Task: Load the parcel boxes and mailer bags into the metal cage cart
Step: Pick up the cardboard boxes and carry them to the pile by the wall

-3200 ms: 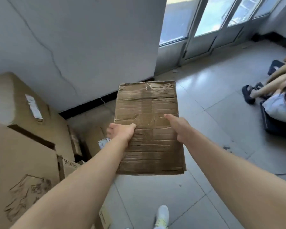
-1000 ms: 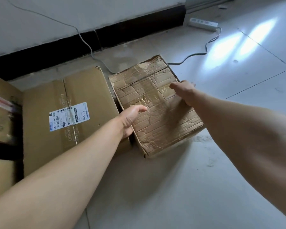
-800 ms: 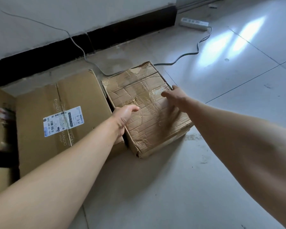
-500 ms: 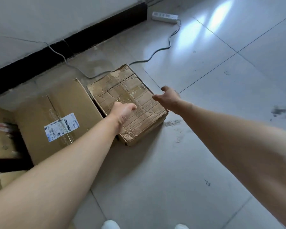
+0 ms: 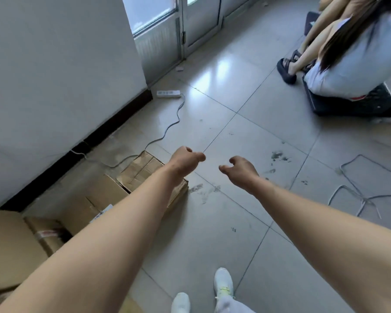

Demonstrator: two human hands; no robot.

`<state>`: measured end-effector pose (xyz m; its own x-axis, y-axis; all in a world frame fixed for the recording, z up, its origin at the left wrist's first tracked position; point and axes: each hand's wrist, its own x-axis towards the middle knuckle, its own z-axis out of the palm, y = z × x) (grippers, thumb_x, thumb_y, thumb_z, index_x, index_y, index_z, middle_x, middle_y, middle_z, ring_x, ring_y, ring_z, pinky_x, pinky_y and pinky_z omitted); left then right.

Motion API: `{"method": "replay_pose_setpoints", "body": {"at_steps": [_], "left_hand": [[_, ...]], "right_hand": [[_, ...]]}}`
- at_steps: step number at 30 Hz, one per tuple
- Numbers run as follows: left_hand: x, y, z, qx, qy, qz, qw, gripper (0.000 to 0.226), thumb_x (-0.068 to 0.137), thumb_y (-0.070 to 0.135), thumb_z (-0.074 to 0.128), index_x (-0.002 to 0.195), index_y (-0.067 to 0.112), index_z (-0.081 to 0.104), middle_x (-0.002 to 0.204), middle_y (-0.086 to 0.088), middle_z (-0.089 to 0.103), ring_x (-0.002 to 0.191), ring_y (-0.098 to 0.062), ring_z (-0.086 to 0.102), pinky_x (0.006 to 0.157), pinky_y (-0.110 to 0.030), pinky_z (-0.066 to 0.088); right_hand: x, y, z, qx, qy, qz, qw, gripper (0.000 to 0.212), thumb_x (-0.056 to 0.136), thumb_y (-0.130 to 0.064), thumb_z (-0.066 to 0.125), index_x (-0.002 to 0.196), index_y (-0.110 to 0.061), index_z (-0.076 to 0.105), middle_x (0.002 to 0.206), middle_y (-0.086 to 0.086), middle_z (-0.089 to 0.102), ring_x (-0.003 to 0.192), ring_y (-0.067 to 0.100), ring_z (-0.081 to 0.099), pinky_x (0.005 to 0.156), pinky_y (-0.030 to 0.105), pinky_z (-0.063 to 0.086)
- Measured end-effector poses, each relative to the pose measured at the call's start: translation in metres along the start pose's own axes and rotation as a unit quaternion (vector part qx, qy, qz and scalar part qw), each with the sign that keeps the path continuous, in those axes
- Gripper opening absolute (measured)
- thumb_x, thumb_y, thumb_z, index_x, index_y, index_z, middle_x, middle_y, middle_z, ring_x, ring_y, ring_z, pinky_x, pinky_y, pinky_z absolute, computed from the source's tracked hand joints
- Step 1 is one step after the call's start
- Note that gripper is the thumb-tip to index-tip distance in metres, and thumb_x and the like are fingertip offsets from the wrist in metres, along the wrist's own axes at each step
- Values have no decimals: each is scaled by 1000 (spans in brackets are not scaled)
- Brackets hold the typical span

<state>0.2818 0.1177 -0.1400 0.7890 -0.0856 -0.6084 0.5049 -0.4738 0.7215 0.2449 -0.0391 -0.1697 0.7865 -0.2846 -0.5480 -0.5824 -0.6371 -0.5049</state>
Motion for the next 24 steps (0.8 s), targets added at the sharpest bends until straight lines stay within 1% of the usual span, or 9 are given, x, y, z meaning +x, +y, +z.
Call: {"method": "replay_pose_setpoints", "body": {"at_steps": [4,8,11,13,16,18,20,22,24], "left_hand": [[-67,47,18,73,-70,55,993,32,86,23,63,110,1,58,91,-6,55,80,-18,49,60,-25,35],[-126,66,43,141,-145,113,973,25,86,24,62,101,4,56,79,-3,48,65,-12,42,55,-25,32],[-166,65,73,190,-207,145,949,22,87,22,61,78,4,51,66,-1,36,58,-13,33,51,-25,24],[-186,61,95,219,-252,154,930,19,87,22,61,81,7,51,69,-2,39,63,-15,35,55,-24,25],[-213,44,139,239,-329,160,900,17,87,23,62,93,10,51,89,-9,46,82,-20,41,63,-28,28],[-232,30,168,262,-357,161,882,18,87,24,63,95,12,53,93,-10,47,87,-20,42,67,-28,30],[-255,12,200,287,-385,161,862,17,87,24,63,95,12,54,93,-10,48,87,-20,43,64,-27,30],[-279,-8,232,312,-405,158,845,21,86,25,64,99,9,60,96,-11,52,89,-22,48,73,-29,35],[-303,-29,258,340,-419,152,828,33,88,27,63,111,3,62,104,-12,57,102,-26,55,83,-31,36]], "right_hand": [[-82,13,-43,57,40,35,997,59,92,-42,56,140,-11,43,144,7,46,132,26,43,109,43,34],[-160,44,-67,132,103,83,982,60,92,-41,57,140,-8,43,144,8,46,129,25,46,106,37,38],[-223,84,-74,177,144,139,964,59,93,-40,57,139,-6,43,142,10,47,128,26,47,101,33,38],[-260,112,-73,196,161,179,950,57,93,-40,57,136,-3,45,139,12,49,125,28,48,99,34,38],[-316,161,-66,222,194,250,922,47,93,-38,57,120,1,55,122,16,57,111,31,54,91,35,42],[-349,191,-56,253,212,291,898,31,92,-38,58,94,-7,56,95,11,56,87,25,53,73,31,38],[-383,222,-42,282,231,328,872,32,92,-38,58,75,-15,43,78,5,44,71,20,42,60,31,28],[-416,253,-28,308,242,357,848,32,91,-37,59,76,-11,47,80,8,49,75,20,43,60,30,29],[-447,280,-13,334,247,385,824,37,92,-35,59,96,1,57,103,18,62,85,23,52,69,32,39]]}}
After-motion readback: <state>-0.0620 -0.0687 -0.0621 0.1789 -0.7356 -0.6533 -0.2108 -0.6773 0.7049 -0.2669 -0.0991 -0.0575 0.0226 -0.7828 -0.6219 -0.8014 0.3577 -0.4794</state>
